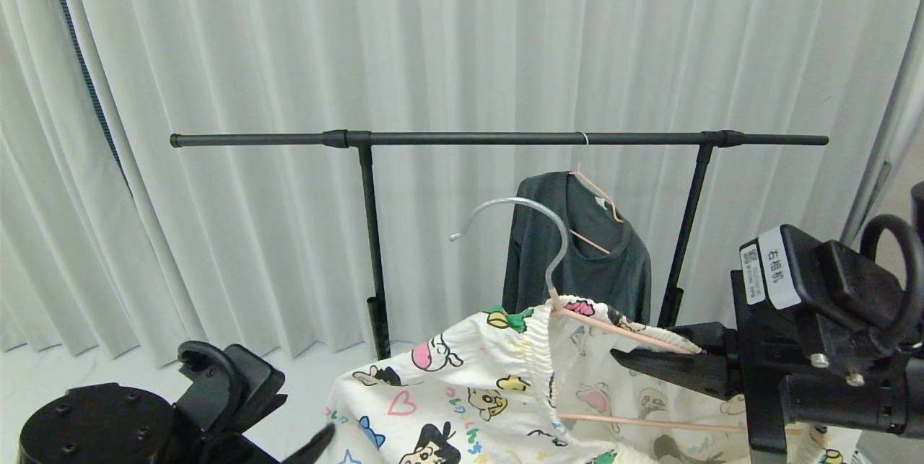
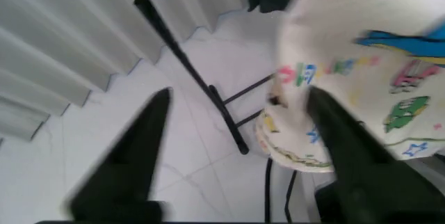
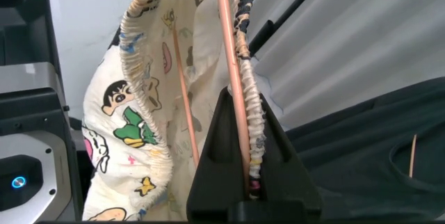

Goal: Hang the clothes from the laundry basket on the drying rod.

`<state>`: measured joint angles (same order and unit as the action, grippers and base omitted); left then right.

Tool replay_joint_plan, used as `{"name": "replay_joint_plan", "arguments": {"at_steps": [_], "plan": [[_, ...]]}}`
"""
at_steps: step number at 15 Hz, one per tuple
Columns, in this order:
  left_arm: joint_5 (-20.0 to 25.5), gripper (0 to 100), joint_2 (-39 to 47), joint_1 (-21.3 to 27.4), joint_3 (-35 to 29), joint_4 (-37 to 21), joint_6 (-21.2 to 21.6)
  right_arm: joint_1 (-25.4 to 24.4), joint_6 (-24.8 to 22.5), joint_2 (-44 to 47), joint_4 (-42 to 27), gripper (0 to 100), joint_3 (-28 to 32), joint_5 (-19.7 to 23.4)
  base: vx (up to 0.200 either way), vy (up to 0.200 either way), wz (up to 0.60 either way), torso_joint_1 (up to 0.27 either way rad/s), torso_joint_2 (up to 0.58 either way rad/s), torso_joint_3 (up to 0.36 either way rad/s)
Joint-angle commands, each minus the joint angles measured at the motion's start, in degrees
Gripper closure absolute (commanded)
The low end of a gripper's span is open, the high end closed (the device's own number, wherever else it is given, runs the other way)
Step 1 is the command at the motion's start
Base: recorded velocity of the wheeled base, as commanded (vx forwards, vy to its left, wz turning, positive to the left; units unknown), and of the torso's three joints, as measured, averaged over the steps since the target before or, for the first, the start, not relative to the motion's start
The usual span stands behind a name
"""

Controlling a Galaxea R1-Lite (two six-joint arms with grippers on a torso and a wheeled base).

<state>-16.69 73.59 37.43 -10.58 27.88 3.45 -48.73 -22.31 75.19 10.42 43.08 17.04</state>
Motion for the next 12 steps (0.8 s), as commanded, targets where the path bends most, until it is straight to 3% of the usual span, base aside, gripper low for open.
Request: {"name": "replay_joint_plan", "arguments": {"at_steps": [1,3,6,10,11,12], "plan": [[-0.1,100,0.3,-6.4,1.1,0.0,0.1,0.1,0.0,-0.2,0.0,100,-0.1,-0.1,0.000,0.000,0.00,0.000,0.00,0.000],[-0.2,100,0.1,-8.7,1.1,0.0,0.1,0.3,0.1,-0.2,0.0,100,0.0,-0.1,0.000,0.000,0.00,0.000,0.00,0.000],[-0.1,100,0.0,-8.4,1.7,0.0,0.2,0.4,0.2,-0.2,0.0,100,0.0,-0.2,0.000,0.000,0.00,0.000,0.00,0.000],[-0.1,100,-2.1,-2.9,2.1,0.0,0.4,1.0,0.6,-0.1,0.1,100,0.1,-0.3,0.000,0.000,0.00,0.000,0.00,0.000],[0.0,0,-2.3,-1.4,2.1,0.0,0.4,0.9,0.6,-0.1,0.1,100,0.1,-0.3,0.000,0.000,0.00,0.000,0.00,0.000],[0.0,0,-2.6,-0.2,2.1,0.0,0.4,0.9,0.7,0.0,0.1,100,0.2,-0.3,0.000,0.000,0.00,0.000,0.00,0.000]]}}
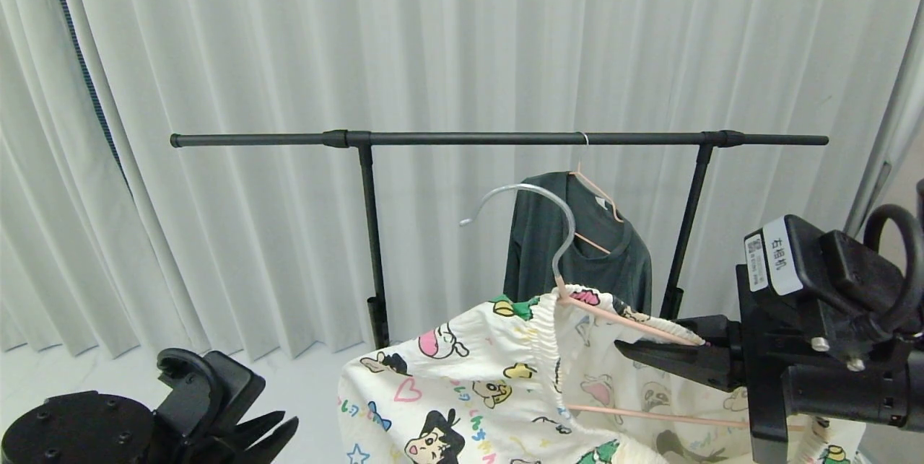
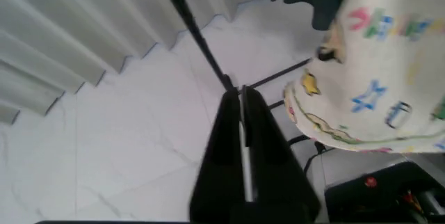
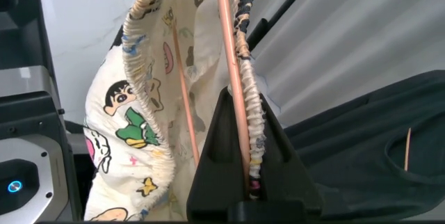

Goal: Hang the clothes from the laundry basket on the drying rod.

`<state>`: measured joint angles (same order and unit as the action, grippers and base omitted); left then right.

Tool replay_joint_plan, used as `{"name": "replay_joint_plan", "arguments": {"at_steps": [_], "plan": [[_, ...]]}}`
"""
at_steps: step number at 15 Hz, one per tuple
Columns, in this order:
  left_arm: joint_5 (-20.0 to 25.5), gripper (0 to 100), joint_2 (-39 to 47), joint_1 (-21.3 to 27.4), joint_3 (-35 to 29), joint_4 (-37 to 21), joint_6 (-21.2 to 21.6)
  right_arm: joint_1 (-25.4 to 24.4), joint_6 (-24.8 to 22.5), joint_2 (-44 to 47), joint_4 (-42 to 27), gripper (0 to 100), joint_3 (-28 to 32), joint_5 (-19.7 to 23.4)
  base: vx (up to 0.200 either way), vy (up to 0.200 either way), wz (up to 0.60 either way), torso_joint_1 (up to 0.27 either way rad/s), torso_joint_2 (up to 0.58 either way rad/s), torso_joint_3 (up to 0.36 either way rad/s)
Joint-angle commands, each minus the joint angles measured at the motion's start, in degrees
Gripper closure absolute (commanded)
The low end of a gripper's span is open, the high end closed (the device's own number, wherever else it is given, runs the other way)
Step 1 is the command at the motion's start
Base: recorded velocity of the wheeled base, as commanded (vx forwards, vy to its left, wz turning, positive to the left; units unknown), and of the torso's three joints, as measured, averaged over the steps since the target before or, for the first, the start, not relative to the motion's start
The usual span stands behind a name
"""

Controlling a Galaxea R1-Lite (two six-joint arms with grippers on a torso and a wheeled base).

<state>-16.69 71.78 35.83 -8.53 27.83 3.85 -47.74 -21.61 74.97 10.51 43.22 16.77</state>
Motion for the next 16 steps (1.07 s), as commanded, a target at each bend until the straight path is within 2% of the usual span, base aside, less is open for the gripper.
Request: {"name": "replay_joint_plan", "arguments": {"at_steps": [1,2,5,9,10,13,16], "plan": [[0.3,0,-1.3,3.4,0.0,0.0,-0.2,-0.1,0.0,0.1,0.0,100,0.1,0.1,0.000,0.000,0.00,0.000,0.00,0.000],[1.2,0,-1.6,5.3,-0.3,0.0,-0.3,-0.1,0.0,0.1,0.1,100,0.1,0.1,0.000,0.000,0.00,0.000,0.00,0.000],[2.6,0,0.6,4.9,-2.5,0.1,-0.6,-1.7,0.1,-0.8,0.0,100,0.1,0.1,0.000,0.000,0.00,0.000,0.00,0.000],[2.6,0,2.1,4.2,-5.0,0.3,-6.0,-2.2,0.5,-1.7,0.0,100,0.1,0.1,0.000,0.000,0.00,0.000,0.00,0.000],[2.6,100,2.4,4.2,-5.1,2.0,-6.8,-2.4,0.5,-1.7,0.0,100,0.0,0.0,0.000,0.000,0.00,0.000,0.00,0.000],[2.6,100,3.5,2.6,-4.8,2.8,-6.7,-2.3,0.6,-1.7,0.0,100,-0.2,-0.3,0.000,0.000,0.00,0.000,0.00,0.000],[2.5,100,3.9,-3.0,-4.7,2.8,-6.7,-0.9,0.9,-1.8,0.0,100,-0.7,-0.6,0.000,0.000,0.00,0.000,0.00,0.000]]}}
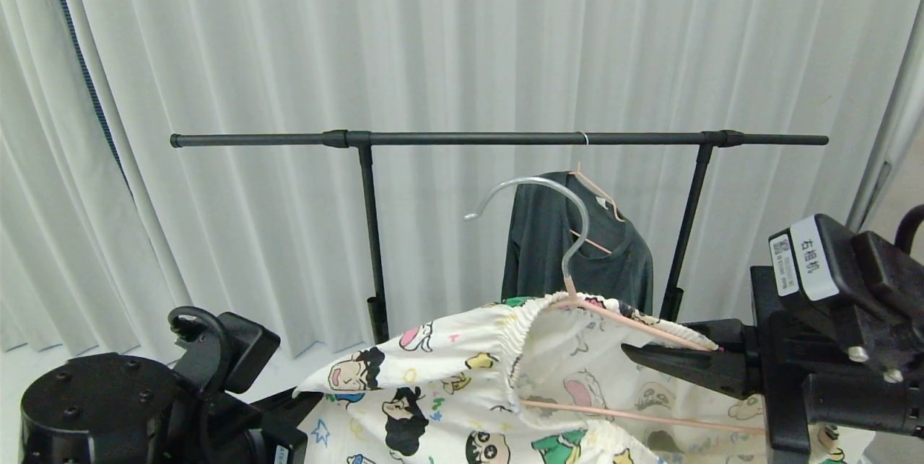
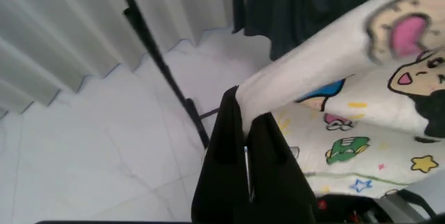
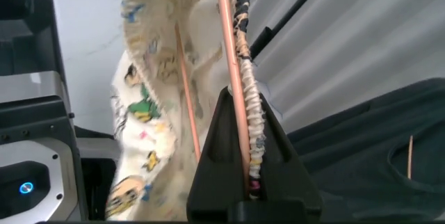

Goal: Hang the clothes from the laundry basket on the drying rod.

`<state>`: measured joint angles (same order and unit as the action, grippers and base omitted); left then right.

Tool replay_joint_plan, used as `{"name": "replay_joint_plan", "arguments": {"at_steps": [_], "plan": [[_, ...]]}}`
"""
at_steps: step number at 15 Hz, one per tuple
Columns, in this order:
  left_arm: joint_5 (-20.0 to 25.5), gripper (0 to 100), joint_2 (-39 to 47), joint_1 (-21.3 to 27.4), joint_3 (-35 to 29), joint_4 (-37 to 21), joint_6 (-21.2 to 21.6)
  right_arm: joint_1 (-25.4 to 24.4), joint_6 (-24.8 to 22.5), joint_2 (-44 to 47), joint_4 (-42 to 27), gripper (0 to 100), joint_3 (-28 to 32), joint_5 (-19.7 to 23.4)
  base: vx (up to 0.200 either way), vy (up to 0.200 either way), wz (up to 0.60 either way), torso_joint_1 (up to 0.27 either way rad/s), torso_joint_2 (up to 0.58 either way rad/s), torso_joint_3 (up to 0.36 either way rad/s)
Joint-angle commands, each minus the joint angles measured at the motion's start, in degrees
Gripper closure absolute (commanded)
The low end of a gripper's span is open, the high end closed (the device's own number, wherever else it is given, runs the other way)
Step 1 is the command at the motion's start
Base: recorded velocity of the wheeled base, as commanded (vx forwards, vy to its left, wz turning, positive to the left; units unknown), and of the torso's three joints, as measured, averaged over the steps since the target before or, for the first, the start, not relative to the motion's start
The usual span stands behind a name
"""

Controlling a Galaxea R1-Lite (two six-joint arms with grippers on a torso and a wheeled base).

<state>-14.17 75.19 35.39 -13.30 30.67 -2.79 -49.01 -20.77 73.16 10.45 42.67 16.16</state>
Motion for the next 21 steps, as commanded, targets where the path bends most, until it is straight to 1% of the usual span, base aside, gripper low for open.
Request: {"name": "replay_joint_plan", "arguments": {"at_steps": [1,3,6,7,9,10,11,12,14,15,16,18,19,20,21], "plan": [[-0.1,100,0.4,-3.7,0.0,0.0,0.1,0.7,0.0,-0.1,0.0,100,0.0,0.0,0.000,0.000,0.00,0.000,0.00,0.000],[-0.2,100,0.4,-3.7,0.6,0.0,0.3,1.0,0.0,-0.1,0.0,100,0.0,0.0,0.000,0.000,0.00,0.000,0.00,0.000],[-0.2,100,0.4,-2.7,0.7,0.1,3.1,1.8,0.0,-0.2,0.0,100,0.0,-0.1,0.000,0.000,0.00,0.000,0.00,0.000],[-0.2,0,0.4,-2.7,0.6,0.1,3.1,2.0,0.0,-0.2,0.0,100,0.0,-0.1,0.000,0.000,0.00,0.000,0.00,0.000],[-0.2,0,-0.2,-2.6,0.3,0.3,3.1,3.6,0.0,-0.3,0.0,100,0.0,-0.4,0.000,0.000,0.00,0.000,0.00,0.000],[-0.2,0,-0.8,-2.2,0.3,1.6,3.0,4.8,0.1,-0.2,0.0,100,-0.1,-1.2,0.000,0.000,0.00,0.000,0.00,0.000],[-0.1,0,-0.9,-1.4,0.3,3.5,2.9,5.8,0.6,-0.3,0.0,100,-0.1,-1.7,0.000,0.000,0.00,0.000,0.00,0.000],[-0.1,0,-0.7,-0.8,0.2,6.5,2.9,7.3,2.0,-0.6,0.0,100,-0.2,-2.3,0.000,0.000,0.00,0.000,0.00,0.000],[0.0,0,0.1,-0.8,0.1,9.9,3.0,10.9,2.8,-1.9,-0.1,100,-2.2,-4.2,0.000,0.000,0.00,0.000,0.00,0.000],[-0.2,0,0.4,-1.4,0.1,10.5,3.1,13.4,2.8,-3.3,-0.6,100,-4.0,-4.8,0.000,0.000,0.00,0.000,0.00,0.000],[-0.2,0,0.4,-2.6,0.3,10.5,3.2,16.3,2.8,-5.7,-2.9,100,-5.4,-5.0,0.000,0.000,0.00,0.000,0.00,0.000],[-1.4,0,0.5,-4.2,0.3,10.5,3.2,23.5,2.8,-11.2,-9.8,100,-6.9,-5.0,0.000,0.000,0.00,0.000,0.00,0.000],[-2.1,0,0.7,-4.5,0.4,10.5,3.2,25.5,2.8,-12.7,-11.5,100,-7.2,-5.0,0.000,0.000,0.00,0.000,0.00,0.000],[-3.9,0,1.1,-4.9,0.5,10.5,3.3,31.7,2.8,-16.6,-15.2,100,-8.4,-5.0,0.000,0.000,0.00,0.000,0.00,0.000],[-4.8,0,1.4,-4.9,0.6,10.5,3.3,36.1,2.8,-19.4,-17.8,100,-9.1,-5.0,0.000,0.000,0.00,0.000,0.00,0.000]]}}
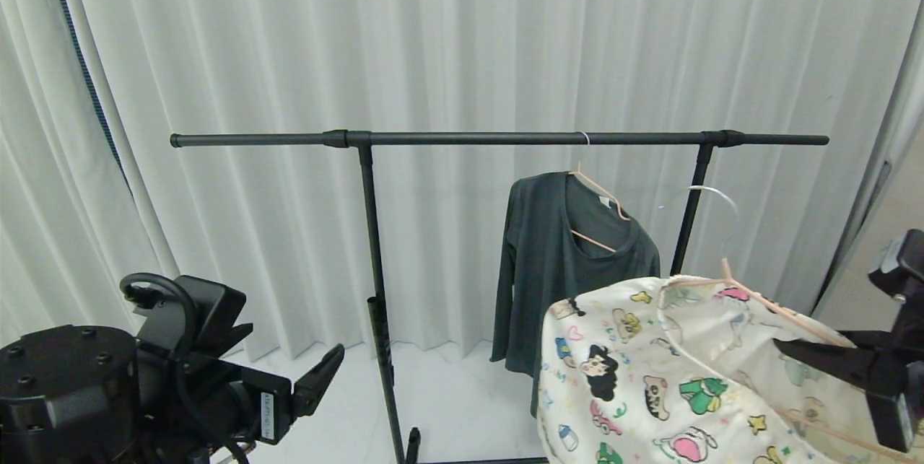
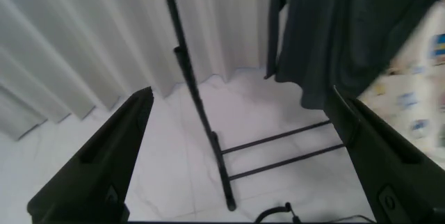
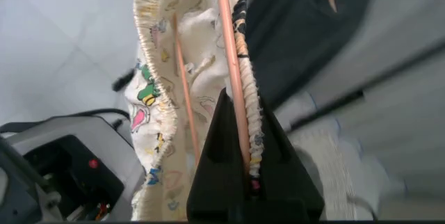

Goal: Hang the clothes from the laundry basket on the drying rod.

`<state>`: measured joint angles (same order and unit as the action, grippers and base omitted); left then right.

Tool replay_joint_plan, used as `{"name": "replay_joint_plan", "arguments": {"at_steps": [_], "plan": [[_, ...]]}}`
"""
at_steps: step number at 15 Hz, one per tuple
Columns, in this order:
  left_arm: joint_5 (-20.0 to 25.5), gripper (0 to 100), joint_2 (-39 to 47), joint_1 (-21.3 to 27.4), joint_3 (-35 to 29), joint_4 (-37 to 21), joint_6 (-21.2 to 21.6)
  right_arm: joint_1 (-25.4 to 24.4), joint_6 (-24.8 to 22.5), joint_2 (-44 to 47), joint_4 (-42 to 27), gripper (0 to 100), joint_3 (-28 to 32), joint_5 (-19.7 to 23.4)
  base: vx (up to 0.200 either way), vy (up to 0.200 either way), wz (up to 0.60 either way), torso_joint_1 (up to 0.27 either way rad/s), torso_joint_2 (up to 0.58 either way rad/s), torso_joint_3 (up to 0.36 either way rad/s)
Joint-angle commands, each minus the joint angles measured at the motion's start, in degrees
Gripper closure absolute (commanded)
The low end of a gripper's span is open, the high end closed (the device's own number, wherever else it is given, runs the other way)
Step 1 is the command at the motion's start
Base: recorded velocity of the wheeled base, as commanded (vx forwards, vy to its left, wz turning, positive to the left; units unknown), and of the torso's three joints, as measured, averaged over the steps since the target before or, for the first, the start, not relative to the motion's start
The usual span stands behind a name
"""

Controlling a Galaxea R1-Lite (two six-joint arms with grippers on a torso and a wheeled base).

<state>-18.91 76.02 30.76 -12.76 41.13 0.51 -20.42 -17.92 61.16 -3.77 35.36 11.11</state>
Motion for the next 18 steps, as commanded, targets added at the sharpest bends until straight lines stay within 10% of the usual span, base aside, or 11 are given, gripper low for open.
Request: {"name": "replay_joint_plan", "arguments": {"at_steps": [1,8,18], "plan": [[-0.3,0,1.0,-0.3,0.4,0.0,0.0,11.1,-0.1,-9.7,-6.4,100,-2.1,0.0,0.000,0.000,0.00,0.000,0.00,0.000],[-0.8,0,3.1,-2.0,0.6,0.2,5.1,32.3,-0.2,-13.7,-12.1,100,-3.5,0.0,0.000,0.000,0.00,0.000,0.00,0.000],[-1.3,0,2.3,-1.9,0.5,0.3,5.0,33.5,-0.4,-12.4,-11.2,100,-3.5,0.2,0.000,-0.100,0.00,0.002,0.00,0.003]]}}
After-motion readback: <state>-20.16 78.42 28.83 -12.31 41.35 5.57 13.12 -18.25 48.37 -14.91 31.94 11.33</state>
